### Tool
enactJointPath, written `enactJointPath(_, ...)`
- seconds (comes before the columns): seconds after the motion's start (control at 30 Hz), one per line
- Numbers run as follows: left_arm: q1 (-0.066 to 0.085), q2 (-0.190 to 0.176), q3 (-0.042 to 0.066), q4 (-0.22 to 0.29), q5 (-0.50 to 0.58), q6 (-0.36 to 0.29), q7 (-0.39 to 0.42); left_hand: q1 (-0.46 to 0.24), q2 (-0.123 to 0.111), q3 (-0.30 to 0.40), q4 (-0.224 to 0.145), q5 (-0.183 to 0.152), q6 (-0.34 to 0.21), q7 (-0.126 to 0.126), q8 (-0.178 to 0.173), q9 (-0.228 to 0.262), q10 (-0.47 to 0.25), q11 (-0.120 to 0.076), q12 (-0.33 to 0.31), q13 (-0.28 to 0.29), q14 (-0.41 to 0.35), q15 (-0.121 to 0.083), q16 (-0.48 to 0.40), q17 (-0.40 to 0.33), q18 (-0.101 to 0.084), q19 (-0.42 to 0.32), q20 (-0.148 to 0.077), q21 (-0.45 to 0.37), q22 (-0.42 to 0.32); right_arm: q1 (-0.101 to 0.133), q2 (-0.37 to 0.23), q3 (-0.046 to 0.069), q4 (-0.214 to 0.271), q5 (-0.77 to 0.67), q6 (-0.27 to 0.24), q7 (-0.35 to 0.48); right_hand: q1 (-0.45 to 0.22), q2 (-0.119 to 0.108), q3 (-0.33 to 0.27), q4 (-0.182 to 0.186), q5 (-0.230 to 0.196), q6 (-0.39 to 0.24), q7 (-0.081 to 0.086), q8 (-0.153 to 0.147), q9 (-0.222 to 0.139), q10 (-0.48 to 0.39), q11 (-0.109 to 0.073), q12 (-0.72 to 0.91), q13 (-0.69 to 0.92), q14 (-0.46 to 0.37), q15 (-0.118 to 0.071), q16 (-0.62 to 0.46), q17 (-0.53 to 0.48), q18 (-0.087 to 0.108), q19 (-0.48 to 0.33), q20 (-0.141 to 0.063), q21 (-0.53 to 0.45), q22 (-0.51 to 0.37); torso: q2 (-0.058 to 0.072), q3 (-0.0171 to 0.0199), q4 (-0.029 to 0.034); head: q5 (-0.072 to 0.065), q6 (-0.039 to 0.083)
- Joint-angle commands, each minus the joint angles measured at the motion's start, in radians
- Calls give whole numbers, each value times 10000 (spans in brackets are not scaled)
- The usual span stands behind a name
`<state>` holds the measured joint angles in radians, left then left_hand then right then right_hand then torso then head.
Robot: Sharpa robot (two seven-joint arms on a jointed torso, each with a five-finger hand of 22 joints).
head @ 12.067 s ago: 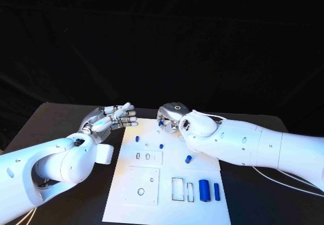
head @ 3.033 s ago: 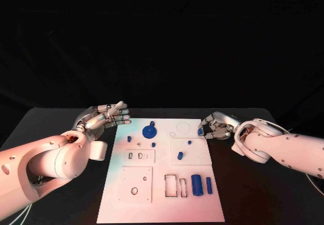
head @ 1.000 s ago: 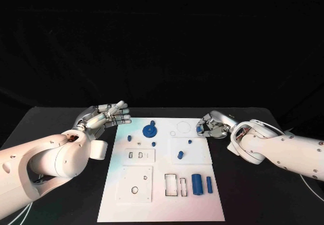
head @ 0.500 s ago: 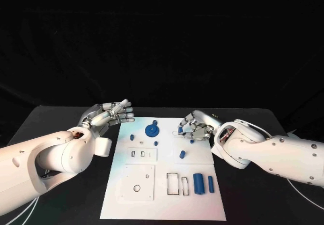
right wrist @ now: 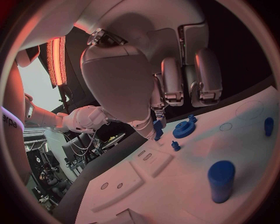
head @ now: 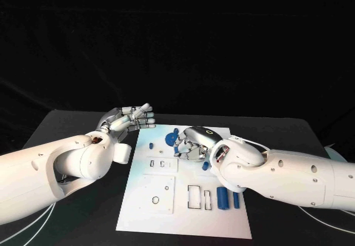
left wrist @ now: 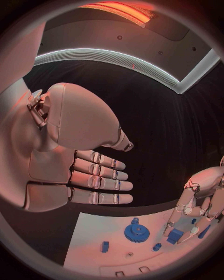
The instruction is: Assemble the parts on the task board
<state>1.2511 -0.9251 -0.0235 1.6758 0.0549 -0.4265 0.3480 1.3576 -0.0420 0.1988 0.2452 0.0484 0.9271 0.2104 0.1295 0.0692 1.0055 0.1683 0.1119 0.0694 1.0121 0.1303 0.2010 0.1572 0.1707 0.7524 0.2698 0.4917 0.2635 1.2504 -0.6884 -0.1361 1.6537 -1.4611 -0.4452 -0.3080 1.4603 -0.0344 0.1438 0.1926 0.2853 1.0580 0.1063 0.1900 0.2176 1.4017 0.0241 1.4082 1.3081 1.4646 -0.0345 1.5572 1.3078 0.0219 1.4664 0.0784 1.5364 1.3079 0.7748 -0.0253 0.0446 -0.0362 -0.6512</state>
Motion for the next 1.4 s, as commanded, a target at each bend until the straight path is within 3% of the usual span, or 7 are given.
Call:
enactJointPath(0.03,4,41,5,-7,9,198,45,76,25,-52,20,10,3,62,-52,-10,-2,51,-64,-11,-5,56,-40,12,80,-61,14,42,10,-63,236,-29,-112,-956,432,-574,-142,0,18,81,-38,16,-67,374,374,31,-6,44,524,1028,-61,60,2491,-131,822,-70,51,2415,9,-1,0,61,-19)
enactJointPath(0.23,3,63,5,-9,9,212,42,76,25,-52,20,10,3,62,-52,-10,-2,51,-64,-11,-5,56,-40,12,80,-61,14,42,10,-216,642,-80,-276,-1260,596,-733,-215,-41,19,121,-29,12,-69,390,384,29,-8,42,523,1026,-63,56,2484,-130,819,-73,48,2413,11,-4,2,60,16)
enactJointPath(0.6,4,61,5,14,9,221,31,76,25,-52,20,10,3,62,-52,-10,-2,51,-64,-11,-5,56,-40,12,80,-61,14,42,10,-498,955,-102,-409,-1554,693,-806,-275,-80,19,152,-15,5,-70,400,391,43,-9,55,541,1026,-64,55,2483,-126,808,-75,33,2403,7,0,-9,122,-74)
enactJointPath(1.17,4,55,5,23,9,242,24,76,25,-52,20,10,3,62,-52,-10,-2,51,-64,-11,-5,56,-40,12,80,-61,14,42,10,-602,1083,-105,-468,-1707,924,-886,-333,-159,13,170,-10,-18,-67,405,395,38,-7,51,537,1025,-65,54,2481,-125,807,-77,30,2403,8,-1,-4,148,-138)
enactJointPath(1.4,4,47,5,23,10,244,17,76,25,-52,20,10,3,62,-52,-10,-2,51,-64,-11,-5,56,-40,12,80,-61,14,42,10,-614,1100,-106,-546,-1796,992,-1012,-410,-290,-4,187,-49,-75,-44,395,394,-5,8,14,494,1019,-56,40,2455,-114,778,-74,-8,2377,2,-3,-6,167,-151)
